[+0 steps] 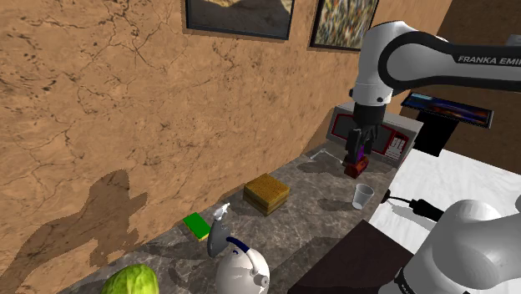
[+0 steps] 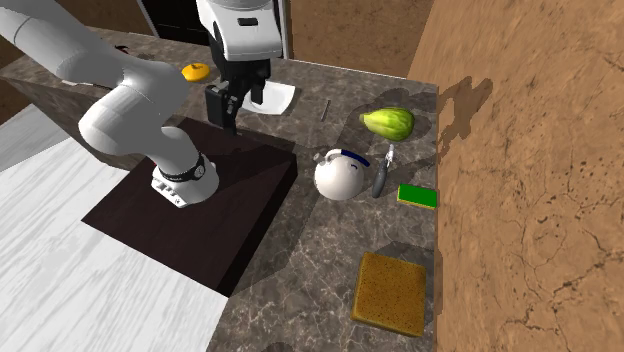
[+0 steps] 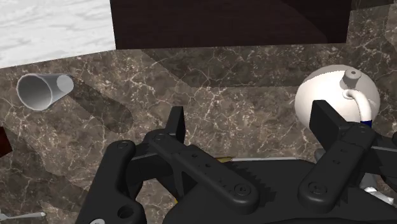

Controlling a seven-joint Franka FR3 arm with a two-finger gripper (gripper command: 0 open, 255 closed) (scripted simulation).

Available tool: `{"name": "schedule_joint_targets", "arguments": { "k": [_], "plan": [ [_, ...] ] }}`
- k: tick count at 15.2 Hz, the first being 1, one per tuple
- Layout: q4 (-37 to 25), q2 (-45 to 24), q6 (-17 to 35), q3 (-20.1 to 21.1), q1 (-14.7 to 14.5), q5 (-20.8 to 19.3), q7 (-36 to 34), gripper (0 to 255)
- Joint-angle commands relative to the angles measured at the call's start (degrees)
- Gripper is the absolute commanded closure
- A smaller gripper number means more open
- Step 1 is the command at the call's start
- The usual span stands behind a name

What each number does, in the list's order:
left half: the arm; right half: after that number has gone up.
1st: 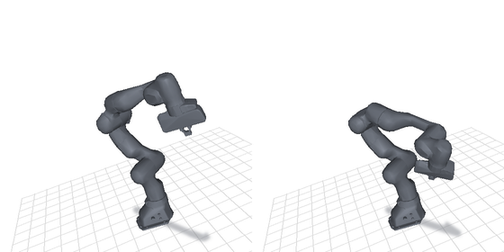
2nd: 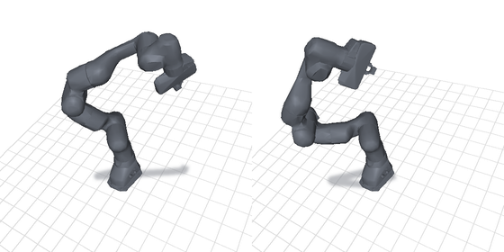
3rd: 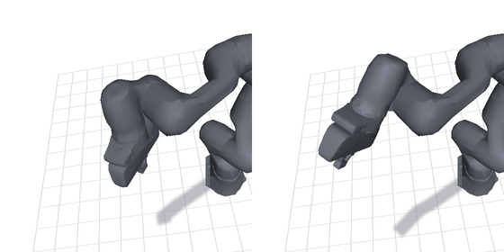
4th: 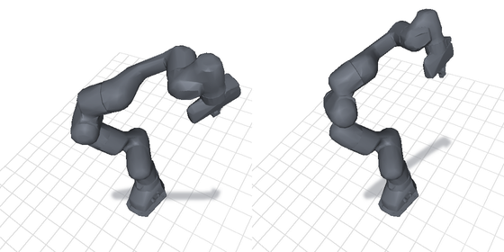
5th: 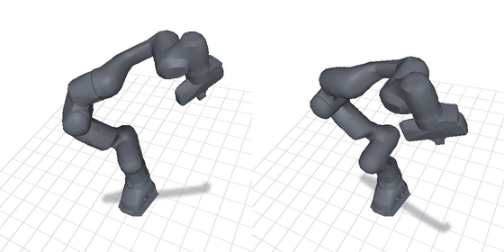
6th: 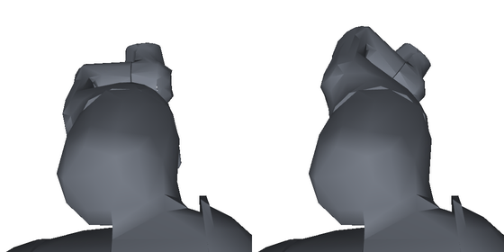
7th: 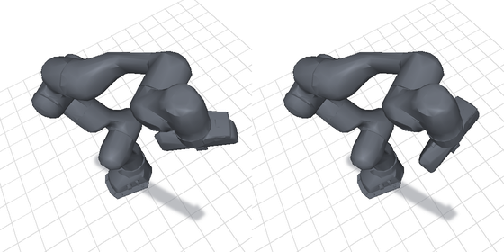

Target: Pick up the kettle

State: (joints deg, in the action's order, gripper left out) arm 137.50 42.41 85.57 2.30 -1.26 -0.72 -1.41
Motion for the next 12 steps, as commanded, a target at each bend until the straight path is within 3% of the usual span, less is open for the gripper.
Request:
{"name": "schedule_joint_targets", "arguments": {
  "k": [1, 12],
  "plan": [
    [0.0, 0.0, 0.0, 0.0, 0.0, 0.0, 0.0, 0],
    [9.2, -10.1, 18.3, 8.1, -4.2, 6.9, -7.9, 0]
  ]
}}
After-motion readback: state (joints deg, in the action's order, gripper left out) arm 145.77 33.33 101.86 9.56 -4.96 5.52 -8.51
